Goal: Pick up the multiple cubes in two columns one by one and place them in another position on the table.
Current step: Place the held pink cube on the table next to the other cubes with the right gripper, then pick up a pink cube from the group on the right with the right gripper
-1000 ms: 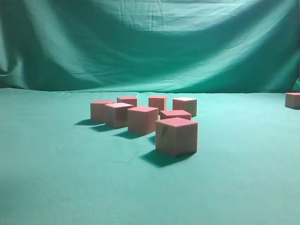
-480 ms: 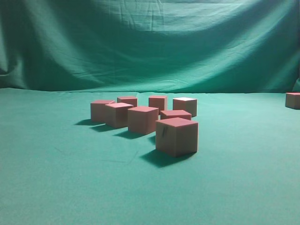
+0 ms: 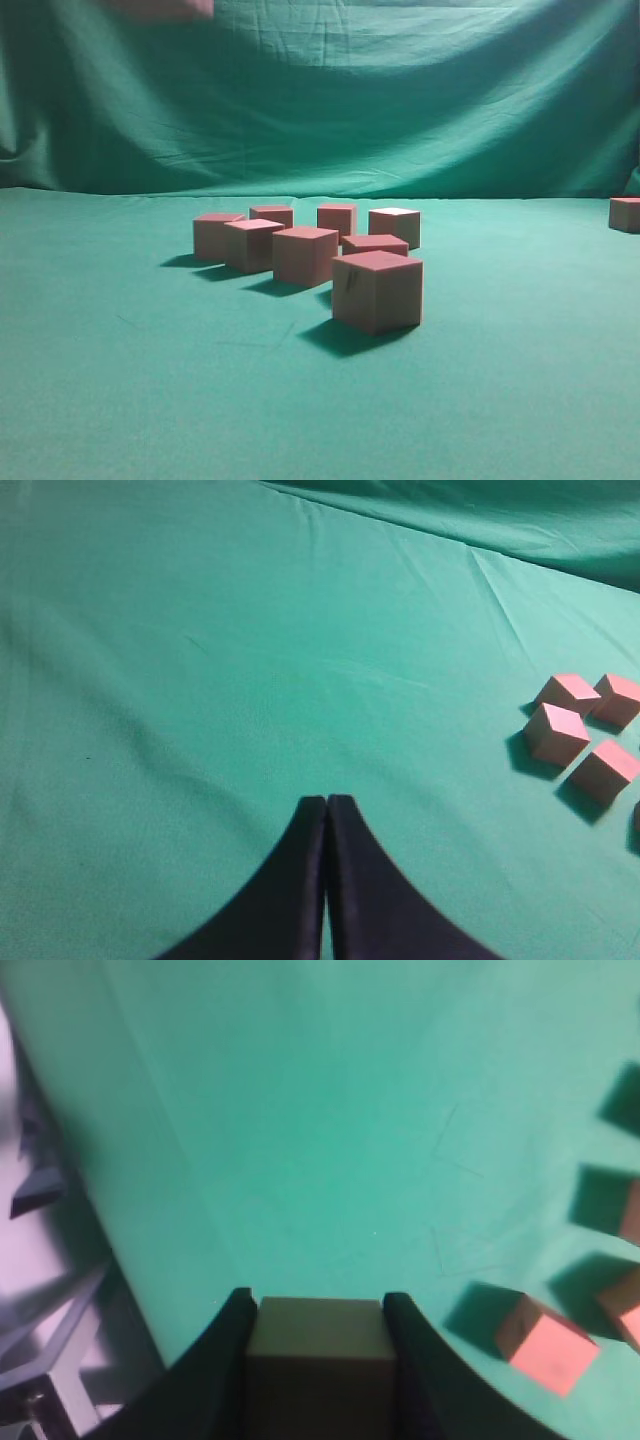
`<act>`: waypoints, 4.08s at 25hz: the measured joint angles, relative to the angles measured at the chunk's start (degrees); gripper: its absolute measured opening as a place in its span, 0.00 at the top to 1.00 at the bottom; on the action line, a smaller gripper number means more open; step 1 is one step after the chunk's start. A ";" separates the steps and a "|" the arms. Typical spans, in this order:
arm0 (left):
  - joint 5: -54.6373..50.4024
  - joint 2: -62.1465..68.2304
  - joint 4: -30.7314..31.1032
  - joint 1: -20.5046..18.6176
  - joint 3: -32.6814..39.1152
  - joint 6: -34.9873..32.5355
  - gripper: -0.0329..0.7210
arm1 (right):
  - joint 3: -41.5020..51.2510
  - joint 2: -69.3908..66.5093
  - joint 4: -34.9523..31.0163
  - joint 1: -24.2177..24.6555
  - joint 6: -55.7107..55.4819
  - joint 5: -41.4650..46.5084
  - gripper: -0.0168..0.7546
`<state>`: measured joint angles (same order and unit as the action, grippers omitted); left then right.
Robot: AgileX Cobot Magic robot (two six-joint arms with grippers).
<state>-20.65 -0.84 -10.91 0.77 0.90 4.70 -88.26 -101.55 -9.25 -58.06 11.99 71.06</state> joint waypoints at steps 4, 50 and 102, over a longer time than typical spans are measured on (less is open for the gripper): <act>0.00 0.00 0.00 0.00 0.00 0.00 0.96 | 0.00 -4.34 0.68 0.00 3.34 -0.25 0.64; 0.00 0.00 0.00 0.00 0.00 0.00 0.96 | 13.69 -10.78 5.78 3.86 10.12 -20.68 0.64; 0.00 0.00 0.00 0.00 0.00 0.00 0.96 | 14.01 30.55 41.37 39.71 -32.18 -0.47 0.24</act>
<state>-20.65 -0.84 -10.91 0.77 0.90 4.70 -74.25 -71.00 32.12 -18.35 -20.19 70.59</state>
